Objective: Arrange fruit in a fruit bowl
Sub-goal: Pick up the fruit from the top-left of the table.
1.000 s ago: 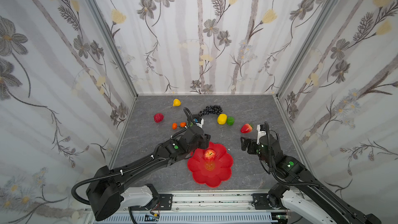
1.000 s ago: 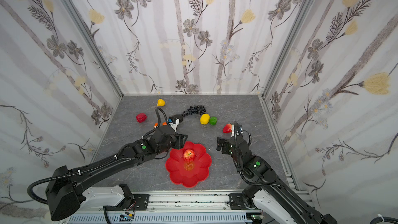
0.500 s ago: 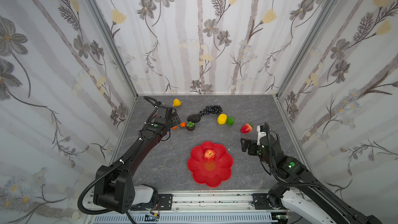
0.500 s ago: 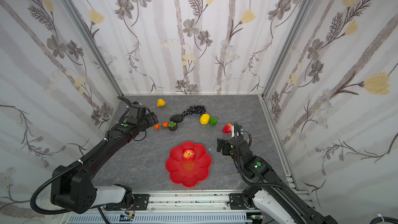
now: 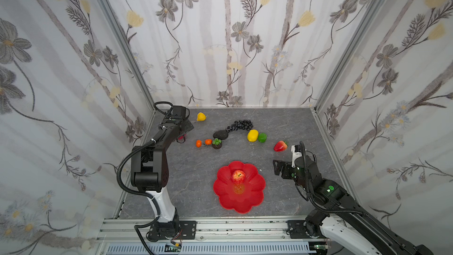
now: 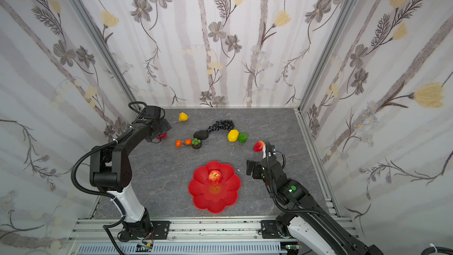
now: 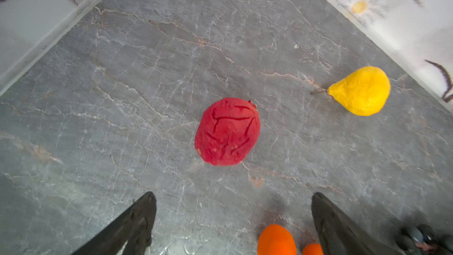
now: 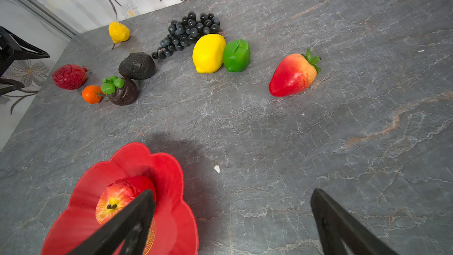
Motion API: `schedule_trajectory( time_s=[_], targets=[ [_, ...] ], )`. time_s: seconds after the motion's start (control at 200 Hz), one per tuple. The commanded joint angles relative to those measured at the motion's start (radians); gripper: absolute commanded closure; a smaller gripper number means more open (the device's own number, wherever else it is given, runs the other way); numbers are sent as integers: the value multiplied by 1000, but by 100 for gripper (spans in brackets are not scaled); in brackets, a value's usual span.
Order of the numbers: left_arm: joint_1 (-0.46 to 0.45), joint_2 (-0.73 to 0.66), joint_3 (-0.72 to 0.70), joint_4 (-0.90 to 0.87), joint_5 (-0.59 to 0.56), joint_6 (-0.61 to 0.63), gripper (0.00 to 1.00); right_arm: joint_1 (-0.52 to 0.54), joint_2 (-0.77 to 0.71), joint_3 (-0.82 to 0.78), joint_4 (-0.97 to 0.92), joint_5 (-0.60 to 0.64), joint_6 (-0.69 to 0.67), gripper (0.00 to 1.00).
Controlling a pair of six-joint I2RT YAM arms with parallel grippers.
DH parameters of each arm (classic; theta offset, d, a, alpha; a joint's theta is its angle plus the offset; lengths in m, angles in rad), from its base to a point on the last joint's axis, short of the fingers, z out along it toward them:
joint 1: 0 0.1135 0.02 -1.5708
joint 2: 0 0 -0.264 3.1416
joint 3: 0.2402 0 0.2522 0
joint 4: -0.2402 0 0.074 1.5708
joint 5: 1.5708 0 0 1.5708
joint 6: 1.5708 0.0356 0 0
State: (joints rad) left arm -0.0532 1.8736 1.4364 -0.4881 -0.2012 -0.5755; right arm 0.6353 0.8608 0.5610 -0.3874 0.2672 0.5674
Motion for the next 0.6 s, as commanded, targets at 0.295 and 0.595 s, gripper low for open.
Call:
schedule_trajectory(
  time_s=[0.295,0.595],
  targets=[
    [39,211,227,-159,17,101,1,-5,12,-15,52,11,-28,1],
    [52,296,318,-211,83,123,12,-8,24,-11,56,10,-28,1]
  ],
)
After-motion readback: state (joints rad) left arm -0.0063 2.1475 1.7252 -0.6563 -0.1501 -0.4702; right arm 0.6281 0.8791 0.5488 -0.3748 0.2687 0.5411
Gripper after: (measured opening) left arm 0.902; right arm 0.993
